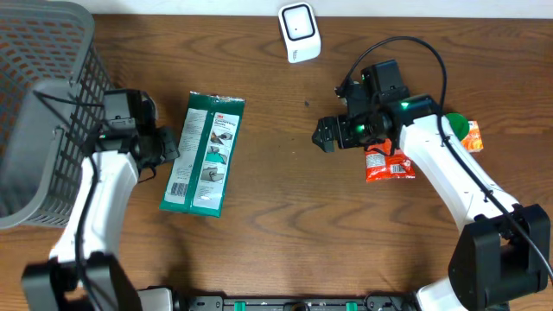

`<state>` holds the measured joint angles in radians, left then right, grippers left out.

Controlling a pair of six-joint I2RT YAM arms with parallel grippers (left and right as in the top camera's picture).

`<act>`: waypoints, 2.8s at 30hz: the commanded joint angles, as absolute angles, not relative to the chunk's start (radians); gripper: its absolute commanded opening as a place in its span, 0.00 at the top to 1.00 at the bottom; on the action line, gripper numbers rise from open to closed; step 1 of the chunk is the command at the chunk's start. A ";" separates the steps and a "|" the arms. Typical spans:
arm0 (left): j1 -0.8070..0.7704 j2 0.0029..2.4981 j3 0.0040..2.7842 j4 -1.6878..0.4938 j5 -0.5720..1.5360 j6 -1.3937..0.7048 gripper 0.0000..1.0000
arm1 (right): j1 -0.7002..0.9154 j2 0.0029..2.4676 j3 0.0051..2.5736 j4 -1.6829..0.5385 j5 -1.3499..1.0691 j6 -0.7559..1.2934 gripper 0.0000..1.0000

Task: Scan the item barcode
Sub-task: 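Move the right gripper left and the left gripper off the basket, then bring both grippers to opposite edges of the green gloves pack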

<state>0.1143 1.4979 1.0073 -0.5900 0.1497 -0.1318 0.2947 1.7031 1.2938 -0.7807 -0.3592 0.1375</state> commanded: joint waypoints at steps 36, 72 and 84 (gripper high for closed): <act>-0.072 1.818 0.963 -0.454 0.243 -0.109 0.92 | 0.323 1.704 1.077 -0.445 -0.455 0.389 0.09; -0.345 1.818 0.963 -0.432 0.273 -0.313 0.85 | 0.487 1.704 0.854 -0.195 -0.453 0.676 0.30; -0.364 1.818 0.963 -0.426 0.273 -0.313 0.86 | 0.503 1.713 0.840 -0.194 -0.438 0.676 0.30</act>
